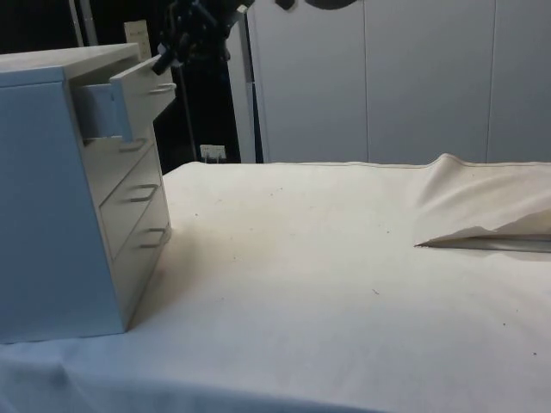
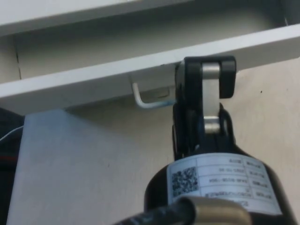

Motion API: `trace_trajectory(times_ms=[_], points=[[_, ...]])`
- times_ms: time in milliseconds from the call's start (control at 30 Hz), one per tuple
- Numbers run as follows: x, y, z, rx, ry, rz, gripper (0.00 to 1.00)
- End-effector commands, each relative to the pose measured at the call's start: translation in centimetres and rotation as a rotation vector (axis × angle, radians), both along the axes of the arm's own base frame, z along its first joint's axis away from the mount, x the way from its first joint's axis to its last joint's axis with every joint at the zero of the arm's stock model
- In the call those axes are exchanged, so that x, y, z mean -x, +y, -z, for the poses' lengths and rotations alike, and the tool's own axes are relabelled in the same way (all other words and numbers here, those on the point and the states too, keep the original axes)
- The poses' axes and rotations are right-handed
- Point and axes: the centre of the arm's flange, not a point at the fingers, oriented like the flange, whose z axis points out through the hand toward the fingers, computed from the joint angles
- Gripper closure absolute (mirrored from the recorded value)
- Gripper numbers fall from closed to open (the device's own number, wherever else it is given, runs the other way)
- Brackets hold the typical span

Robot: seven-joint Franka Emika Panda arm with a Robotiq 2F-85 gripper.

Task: Open the drawer, then close it.

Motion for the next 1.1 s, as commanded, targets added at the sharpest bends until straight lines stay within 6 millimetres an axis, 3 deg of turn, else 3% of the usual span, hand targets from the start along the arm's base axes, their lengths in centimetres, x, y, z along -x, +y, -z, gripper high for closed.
trace_trajectory(times_ms=[0,133,167,200,433,467,500,567,800,1067], points=[[-0.2,1.0,-0.4,-0.022,-0.012,-0.001,1.0],[-1.2,1.3,-0.4,-0.022,-0.018,0.005,1.0],[-1.2,0.4,-0.1,-0.002,-0.007,0.007,1.0],[-1.5,1.5,-0.5,-0.023,-0.02,0.005,1.0],[-3.3,2.0,-0.5,-0.026,-0.031,0.018,1.0],[-3.4,1.2,-0.1,-0.006,-0.021,0.019,1.0],[-3.8,2.1,-0.5,-0.027,-0.034,0.02,1.0],[-3.9,2.2,-0.5,-0.031,-0.033,0.023,1.0],[-4.2,1.5,-0.1,-0.024,-0.024,0.036,1.0],[-1.7,1.6,-0.7,-0.063,-0.022,0.035,1.0]])
